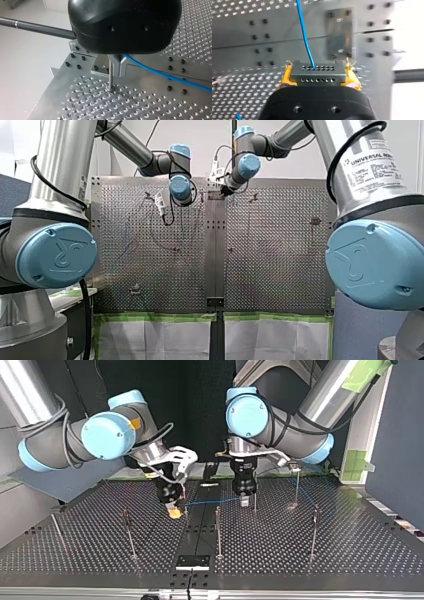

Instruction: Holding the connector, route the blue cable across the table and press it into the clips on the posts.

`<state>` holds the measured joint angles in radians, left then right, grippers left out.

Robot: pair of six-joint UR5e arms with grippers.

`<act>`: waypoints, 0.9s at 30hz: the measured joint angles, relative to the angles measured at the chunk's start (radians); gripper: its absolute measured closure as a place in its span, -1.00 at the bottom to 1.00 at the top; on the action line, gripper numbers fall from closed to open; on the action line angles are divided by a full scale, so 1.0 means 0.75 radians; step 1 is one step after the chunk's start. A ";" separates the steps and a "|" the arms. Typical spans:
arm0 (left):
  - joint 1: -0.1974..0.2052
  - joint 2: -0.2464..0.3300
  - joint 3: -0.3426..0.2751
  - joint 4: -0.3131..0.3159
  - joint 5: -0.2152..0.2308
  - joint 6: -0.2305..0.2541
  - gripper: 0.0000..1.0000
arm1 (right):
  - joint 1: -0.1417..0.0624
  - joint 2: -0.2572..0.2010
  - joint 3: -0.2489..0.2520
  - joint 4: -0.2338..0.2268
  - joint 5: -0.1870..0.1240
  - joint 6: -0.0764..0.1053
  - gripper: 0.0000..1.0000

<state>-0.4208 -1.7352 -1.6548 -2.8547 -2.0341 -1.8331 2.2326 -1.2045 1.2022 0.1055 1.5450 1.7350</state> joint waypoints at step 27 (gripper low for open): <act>0.102 -0.126 0.151 0.056 0.185 0.003 0.98 | -0.063 0.048 -0.004 -0.015 -0.094 0.000 1.00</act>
<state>-0.3445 -1.8295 -1.5413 -2.8129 -1.8956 -1.8310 2.1854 -1.1683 1.1993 0.0941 1.4745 1.7352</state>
